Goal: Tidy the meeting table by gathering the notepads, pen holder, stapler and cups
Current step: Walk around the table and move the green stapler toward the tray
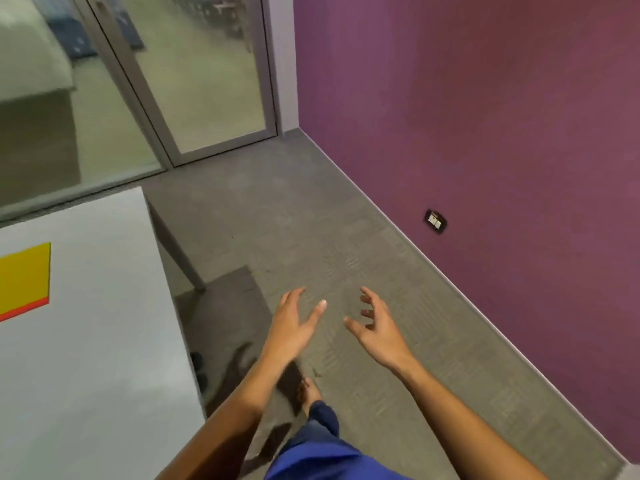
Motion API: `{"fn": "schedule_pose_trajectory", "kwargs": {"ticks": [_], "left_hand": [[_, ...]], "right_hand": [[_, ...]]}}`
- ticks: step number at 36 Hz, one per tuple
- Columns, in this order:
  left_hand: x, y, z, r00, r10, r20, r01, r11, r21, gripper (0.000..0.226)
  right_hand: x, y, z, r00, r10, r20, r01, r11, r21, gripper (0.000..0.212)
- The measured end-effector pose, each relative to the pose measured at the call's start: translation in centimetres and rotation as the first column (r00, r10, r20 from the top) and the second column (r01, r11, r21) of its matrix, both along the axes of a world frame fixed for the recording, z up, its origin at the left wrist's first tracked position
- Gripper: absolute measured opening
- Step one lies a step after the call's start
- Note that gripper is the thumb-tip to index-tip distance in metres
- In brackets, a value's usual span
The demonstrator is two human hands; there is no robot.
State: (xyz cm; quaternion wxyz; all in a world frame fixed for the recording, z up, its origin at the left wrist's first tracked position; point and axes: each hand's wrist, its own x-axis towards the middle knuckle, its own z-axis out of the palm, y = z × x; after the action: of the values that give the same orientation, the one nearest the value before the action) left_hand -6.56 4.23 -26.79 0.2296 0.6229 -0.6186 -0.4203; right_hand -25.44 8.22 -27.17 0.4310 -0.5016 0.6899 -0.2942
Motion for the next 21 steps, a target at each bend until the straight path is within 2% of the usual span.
{"fn": "schedule_pose_trajectory", "kwargs": {"ticks": [5, 10, 17, 21], "left_hand": [[2.0, -9.3, 0.9, 0.998, 0.053, 0.044, -0.053, 0.998, -0.02, 0.065], [5.2, -16.1, 2.4, 0.989, 0.145, 0.016, -0.144, 0.988, -0.047, 0.062], [11.4, -21.6, 2.3, 0.931, 0.35, -0.106, -0.353, 0.935, -0.013, 0.064], [14.5, -24.2, 1.1, 0.888, 0.449, -0.097, -0.452, 0.892, -0.016, 0.063]], "right_hand": [[2.0, -10.5, 1.3, 1.0, 0.025, -0.017, -0.025, 1.0, -0.005, 0.075], [4.4, -19.5, 2.6, 0.997, 0.077, -0.016, -0.078, 0.996, -0.045, 0.074], [9.8, -29.0, 2.9, 0.984, 0.167, 0.058, -0.165, 0.985, -0.041, 0.069], [13.1, -33.6, 2.1, 0.963, 0.247, 0.107, -0.246, 0.969, -0.028, 0.071]]}}
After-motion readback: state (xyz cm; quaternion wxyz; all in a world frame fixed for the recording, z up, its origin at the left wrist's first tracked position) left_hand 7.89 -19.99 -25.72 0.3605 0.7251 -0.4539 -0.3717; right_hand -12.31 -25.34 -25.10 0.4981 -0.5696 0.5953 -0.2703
